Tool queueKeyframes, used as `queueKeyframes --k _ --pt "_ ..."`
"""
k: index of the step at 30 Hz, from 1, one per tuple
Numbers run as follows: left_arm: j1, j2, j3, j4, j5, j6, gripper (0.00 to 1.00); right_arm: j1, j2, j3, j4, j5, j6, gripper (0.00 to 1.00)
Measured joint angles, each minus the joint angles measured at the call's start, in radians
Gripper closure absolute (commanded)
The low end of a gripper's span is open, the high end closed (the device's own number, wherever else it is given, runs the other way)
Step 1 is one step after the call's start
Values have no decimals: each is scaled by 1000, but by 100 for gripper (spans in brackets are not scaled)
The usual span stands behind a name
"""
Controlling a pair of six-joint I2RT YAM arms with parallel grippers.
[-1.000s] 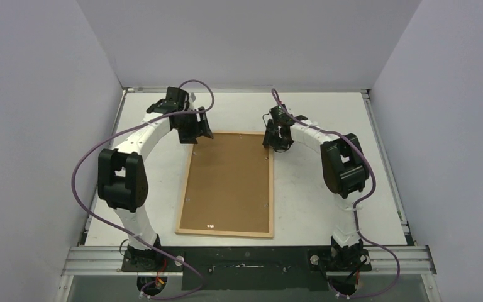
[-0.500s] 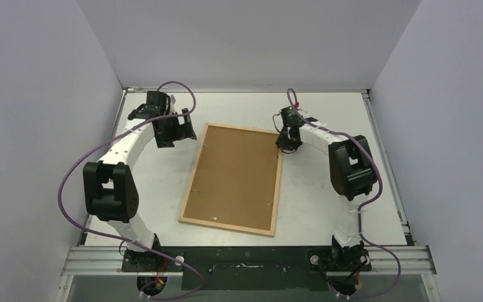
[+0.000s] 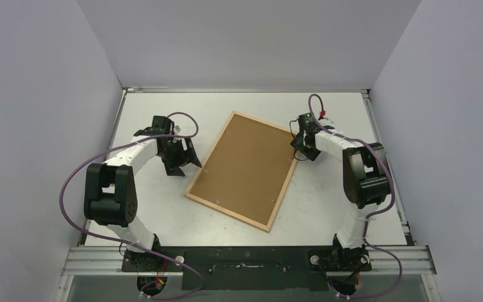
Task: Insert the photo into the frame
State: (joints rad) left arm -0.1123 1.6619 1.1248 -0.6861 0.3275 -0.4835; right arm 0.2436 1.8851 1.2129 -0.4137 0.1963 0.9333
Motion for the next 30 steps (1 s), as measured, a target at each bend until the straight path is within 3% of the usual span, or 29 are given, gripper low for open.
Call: queueKeyframes --k 8,13,19,24,30 --pt "-1 -73 -146 3 47 -21 27 1 -155 -32 -59 5 -140 38" --pt "-21 -84 -169 -5 61 -6 28 41 -215 -10 -3 -155 -260 44" --pt "-31 -101 -209 -31 50 -16 36 287 -112 41 101 -409 -385 73" --pt "-31 -106 -225 -32 27 -32 50 460 24 57 215 -630 -373 75" --pt "-28 -102 -233 -31 5 -37 58 529 137 100 237 -790 -385 76"
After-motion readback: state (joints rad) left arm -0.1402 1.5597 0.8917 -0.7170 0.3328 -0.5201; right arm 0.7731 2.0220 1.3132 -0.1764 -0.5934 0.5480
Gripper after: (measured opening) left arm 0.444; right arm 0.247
